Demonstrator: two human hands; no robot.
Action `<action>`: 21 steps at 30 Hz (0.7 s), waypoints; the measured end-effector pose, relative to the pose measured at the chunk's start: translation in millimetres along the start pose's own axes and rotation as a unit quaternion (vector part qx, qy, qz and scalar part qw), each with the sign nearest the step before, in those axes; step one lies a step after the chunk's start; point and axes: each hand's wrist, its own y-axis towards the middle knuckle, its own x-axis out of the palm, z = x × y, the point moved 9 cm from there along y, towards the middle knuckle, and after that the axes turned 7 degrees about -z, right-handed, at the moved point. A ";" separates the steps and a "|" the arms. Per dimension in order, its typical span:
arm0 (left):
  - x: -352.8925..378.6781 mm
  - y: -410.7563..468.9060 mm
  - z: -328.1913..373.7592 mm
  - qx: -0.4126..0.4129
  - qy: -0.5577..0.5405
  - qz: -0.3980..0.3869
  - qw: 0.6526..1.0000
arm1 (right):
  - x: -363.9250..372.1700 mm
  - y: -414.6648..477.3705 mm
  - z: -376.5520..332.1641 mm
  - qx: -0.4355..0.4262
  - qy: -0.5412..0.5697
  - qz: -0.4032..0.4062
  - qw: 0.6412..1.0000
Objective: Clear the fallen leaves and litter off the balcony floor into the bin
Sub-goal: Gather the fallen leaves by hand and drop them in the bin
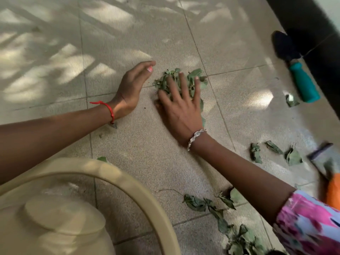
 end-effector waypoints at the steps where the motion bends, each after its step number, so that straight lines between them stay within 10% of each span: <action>1: 3.6 -1.0 0.6 0.003 0.021 -0.005 1.000 | -2.0 1.6 11.9 0.020 0.013 -0.004 1.000; 13: 65.9 18.4 12.2 0.047 0.257 -0.030 0.965 | 21.5 -0.4 81.4 0.278 0.341 -0.003 0.898; 21: 67.8 16.6 8.4 -0.030 -0.116 0.076 0.990 | 20.3 9.5 63.7 0.363 0.560 0.126 0.734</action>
